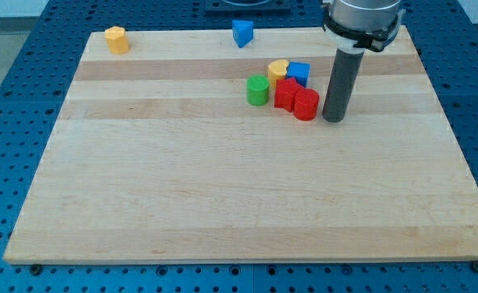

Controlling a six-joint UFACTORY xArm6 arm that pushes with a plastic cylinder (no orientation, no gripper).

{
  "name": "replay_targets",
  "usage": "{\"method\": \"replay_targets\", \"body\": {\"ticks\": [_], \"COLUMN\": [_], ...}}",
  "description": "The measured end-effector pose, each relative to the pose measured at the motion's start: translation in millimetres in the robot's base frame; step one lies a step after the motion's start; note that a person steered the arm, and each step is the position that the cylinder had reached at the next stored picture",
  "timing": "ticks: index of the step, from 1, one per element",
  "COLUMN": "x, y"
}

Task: Move the red circle to the center left of the board

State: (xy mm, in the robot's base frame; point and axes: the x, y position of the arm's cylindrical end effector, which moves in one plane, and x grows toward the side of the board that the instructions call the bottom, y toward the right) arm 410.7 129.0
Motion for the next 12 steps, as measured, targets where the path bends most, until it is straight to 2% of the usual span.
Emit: {"method": "replay_targets", "body": {"ticks": [1,2,5,6,8,10,11,12], "x": [-8.1,-31.2,-19.6,8.1,38.0,38.0,38.0,35.0], "y": [53.2,42.6,-83.8,-105.6,-91.9,-169.3,-165.1,-87.4]}}
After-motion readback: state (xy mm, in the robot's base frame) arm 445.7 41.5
